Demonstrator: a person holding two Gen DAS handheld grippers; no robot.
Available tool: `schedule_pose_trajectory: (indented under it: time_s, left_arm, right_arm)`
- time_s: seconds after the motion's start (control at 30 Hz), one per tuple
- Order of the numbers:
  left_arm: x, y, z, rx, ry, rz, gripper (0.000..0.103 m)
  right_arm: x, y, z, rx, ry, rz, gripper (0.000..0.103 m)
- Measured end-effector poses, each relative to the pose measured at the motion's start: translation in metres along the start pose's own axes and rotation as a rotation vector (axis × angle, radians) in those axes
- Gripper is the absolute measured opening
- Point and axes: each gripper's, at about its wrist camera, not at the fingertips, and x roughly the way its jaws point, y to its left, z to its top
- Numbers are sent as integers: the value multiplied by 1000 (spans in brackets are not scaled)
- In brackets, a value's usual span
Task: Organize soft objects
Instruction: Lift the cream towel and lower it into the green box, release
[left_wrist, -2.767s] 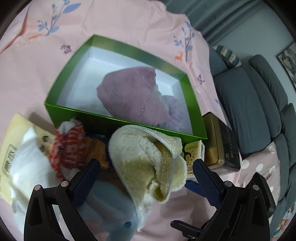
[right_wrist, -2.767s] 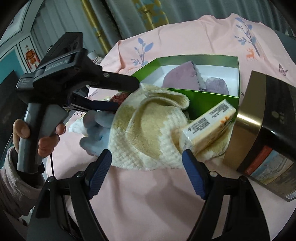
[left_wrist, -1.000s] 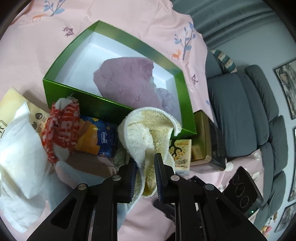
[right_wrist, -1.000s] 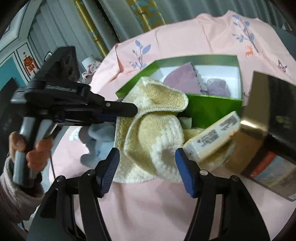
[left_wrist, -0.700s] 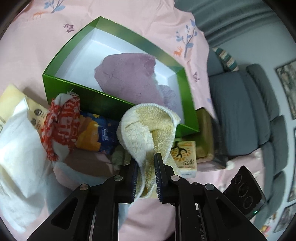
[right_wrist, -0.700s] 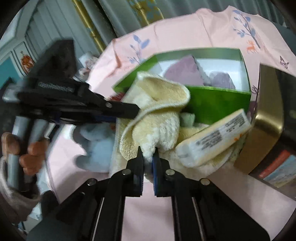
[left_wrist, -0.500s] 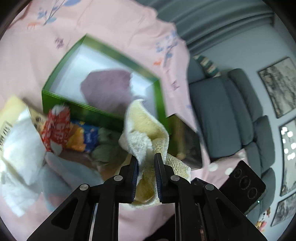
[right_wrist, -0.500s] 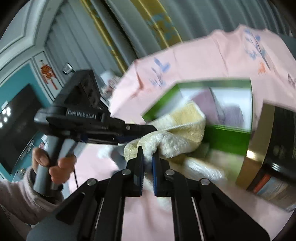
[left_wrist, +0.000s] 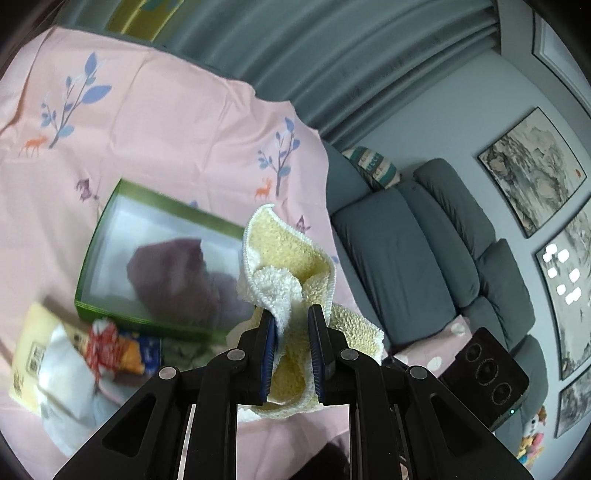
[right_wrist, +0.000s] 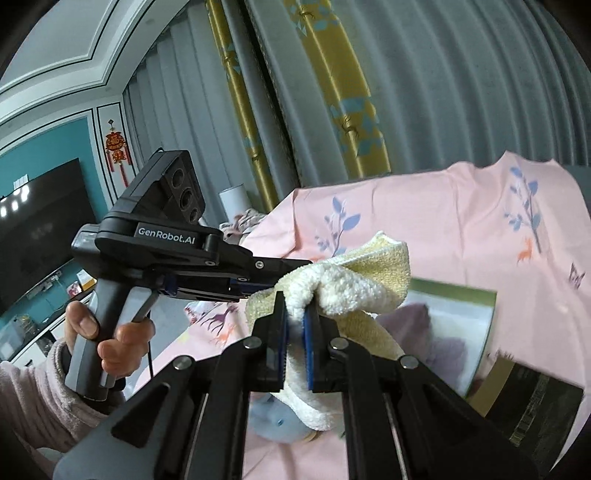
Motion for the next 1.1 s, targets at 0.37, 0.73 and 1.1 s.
schedule_pose_trajectory:
  time_s: [0.37,0.73,1.1]
  left_arm:
    - [44,18,39,-20,10,63,17]
    - [77,83,63,-131,2,128,16]
    - [122,141,51,-207,124,265,17]
  right_arm:
    - [38,-40,15,11,35,-79,7]
    - [117,-70,12,33,175,-101,8]
    - [191,-103,-29,175,480,-180,10]
